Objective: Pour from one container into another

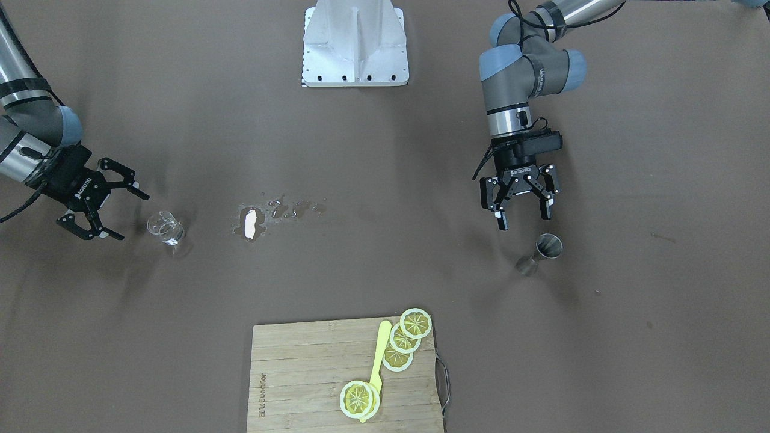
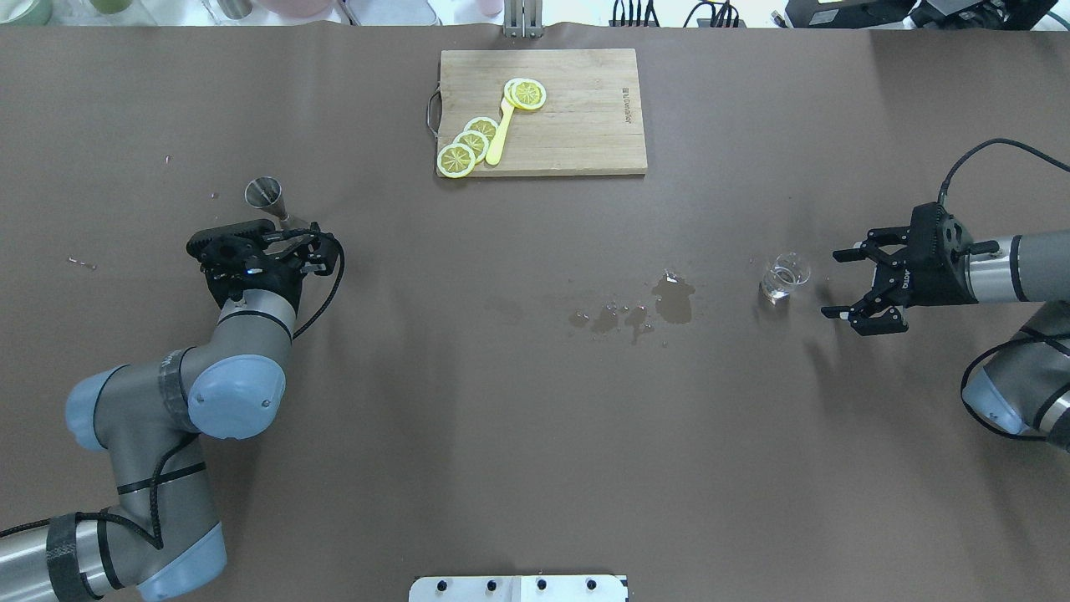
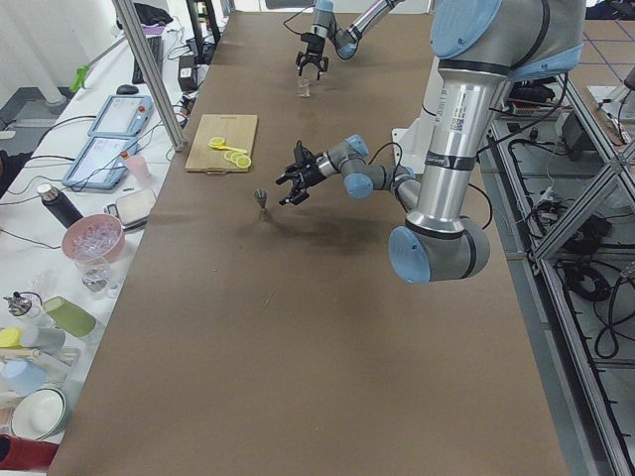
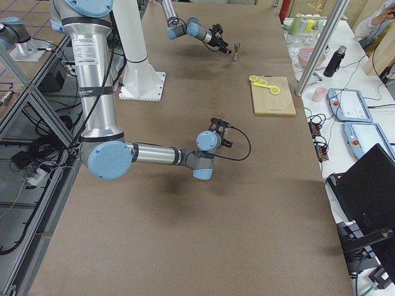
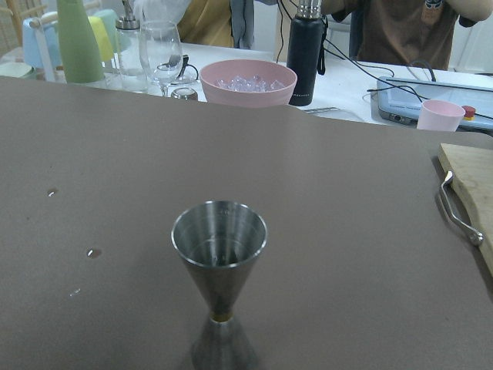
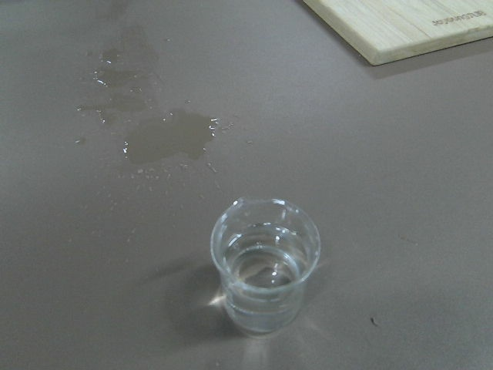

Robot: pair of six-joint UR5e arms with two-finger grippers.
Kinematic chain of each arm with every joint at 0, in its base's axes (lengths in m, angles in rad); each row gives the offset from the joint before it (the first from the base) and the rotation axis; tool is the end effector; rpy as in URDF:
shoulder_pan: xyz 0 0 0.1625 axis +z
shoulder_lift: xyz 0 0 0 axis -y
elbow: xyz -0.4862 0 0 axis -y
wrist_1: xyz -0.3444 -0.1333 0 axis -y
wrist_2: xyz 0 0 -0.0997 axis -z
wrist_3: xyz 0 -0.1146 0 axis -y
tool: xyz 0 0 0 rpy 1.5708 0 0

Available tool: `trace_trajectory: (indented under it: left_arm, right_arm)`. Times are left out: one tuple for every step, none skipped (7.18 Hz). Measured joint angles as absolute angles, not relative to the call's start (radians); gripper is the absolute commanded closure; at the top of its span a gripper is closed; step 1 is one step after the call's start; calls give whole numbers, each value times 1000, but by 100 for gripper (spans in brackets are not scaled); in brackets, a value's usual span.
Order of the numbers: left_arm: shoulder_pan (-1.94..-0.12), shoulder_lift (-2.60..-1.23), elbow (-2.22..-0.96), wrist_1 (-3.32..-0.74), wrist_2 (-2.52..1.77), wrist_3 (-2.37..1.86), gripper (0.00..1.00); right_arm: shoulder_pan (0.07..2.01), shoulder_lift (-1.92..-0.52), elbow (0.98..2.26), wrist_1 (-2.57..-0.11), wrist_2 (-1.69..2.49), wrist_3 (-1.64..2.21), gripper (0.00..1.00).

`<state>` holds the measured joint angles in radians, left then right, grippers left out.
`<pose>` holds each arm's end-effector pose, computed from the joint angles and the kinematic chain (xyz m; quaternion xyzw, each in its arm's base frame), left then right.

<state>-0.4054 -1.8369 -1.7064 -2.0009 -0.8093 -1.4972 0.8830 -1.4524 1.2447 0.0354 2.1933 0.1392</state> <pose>0.4431 -0.4213 0.4791 0.4192 0.2837 -0.2883 0.8128 -0.2681 -0.4310 0.6341 0.4669 -0.4608 -0.3871 0.6479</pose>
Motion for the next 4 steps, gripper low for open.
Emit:
trace_trajectory:
  left_arm:
    - [-405, -1842, -1682, -2004, -799, -1498, 3]
    - [-405, -1848, -1661, -2007, -795, -1501, 3]
    - [-403, -1854, -1642, -2008, -786, -1516, 3]
    - [-401, -1862, -1616, -2008, -768, -1539, 3]
  right_arm:
    - [882, -1437, 1230, 38, 2189, 143, 5]
    - [881, -1423, 1221, 39, 2186, 150, 5]
    - [879, -1410, 1214, 38, 2185, 154, 5]
    - [878, -1399, 1207, 37, 2184, 156, 6]
